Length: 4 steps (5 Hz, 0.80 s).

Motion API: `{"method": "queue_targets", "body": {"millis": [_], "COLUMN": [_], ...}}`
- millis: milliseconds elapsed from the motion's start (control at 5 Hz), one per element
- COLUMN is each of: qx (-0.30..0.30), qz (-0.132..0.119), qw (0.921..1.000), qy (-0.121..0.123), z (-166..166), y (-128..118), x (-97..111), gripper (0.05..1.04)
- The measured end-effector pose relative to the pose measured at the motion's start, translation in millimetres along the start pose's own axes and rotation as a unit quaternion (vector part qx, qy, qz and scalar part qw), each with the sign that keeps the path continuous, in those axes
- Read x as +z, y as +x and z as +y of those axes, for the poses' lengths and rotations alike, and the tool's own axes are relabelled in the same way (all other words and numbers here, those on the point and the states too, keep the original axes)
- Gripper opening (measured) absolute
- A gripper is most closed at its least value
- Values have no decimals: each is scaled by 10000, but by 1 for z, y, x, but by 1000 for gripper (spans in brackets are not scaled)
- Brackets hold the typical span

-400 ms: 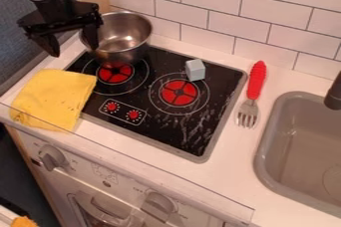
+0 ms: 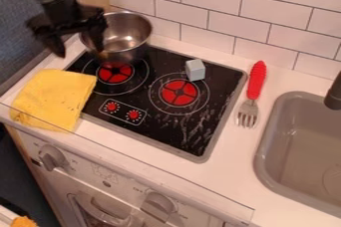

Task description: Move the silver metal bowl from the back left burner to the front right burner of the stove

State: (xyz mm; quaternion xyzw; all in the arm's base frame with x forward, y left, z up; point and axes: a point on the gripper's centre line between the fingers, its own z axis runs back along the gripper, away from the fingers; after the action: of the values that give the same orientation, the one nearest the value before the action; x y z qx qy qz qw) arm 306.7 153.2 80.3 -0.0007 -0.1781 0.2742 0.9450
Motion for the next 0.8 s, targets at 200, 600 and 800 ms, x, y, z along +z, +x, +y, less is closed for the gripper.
{"method": "queue_targets", "body": {"millis": [200,600,800], "qx": [-410,-1151,-1705], "qz": [150,56,226], "qw": [9990,9925,9841], "qy": [-96,-413,-445], "z": [-16,-59,-82], "y": [10,30,37], "x": [-3,-8,-23], "gripper": [998,998,998]}}
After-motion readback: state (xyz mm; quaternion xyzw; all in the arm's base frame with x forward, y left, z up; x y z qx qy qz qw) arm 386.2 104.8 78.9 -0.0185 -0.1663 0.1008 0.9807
